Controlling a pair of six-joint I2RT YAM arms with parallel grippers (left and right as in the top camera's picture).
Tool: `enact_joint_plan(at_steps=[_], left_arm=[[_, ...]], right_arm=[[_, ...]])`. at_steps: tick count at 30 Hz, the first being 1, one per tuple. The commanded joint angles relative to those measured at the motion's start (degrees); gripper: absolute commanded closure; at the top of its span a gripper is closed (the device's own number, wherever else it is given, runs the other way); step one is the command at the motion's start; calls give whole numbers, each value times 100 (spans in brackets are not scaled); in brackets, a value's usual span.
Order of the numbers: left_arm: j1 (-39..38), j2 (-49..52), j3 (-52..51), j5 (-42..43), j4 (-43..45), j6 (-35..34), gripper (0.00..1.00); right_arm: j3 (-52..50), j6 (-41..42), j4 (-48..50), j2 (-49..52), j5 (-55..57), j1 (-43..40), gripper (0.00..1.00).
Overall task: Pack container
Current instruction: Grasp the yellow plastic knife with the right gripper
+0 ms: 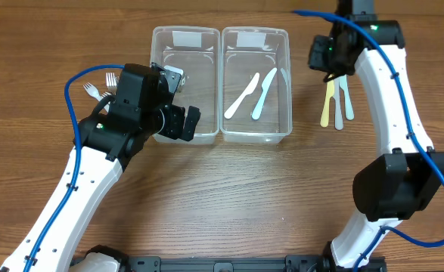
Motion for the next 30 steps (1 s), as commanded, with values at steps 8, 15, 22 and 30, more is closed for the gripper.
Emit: enact_joint_plan(at_steps=[8,15,22,30], left_arm=[[-48,63,162,90,22,-83,0],[-48,63,162,87,22,-83,0],[-48,63,162,90,22,-83,0],[-48,63,162,90,22,-85,0]], right_arm=[[-511,-17,444,988,190,-804,50],[-518,-85,680,1344,177,-857,46],[-520,-79,540,1788,68,-859,52],[-638,-76,675,1895,66,-859,53]])
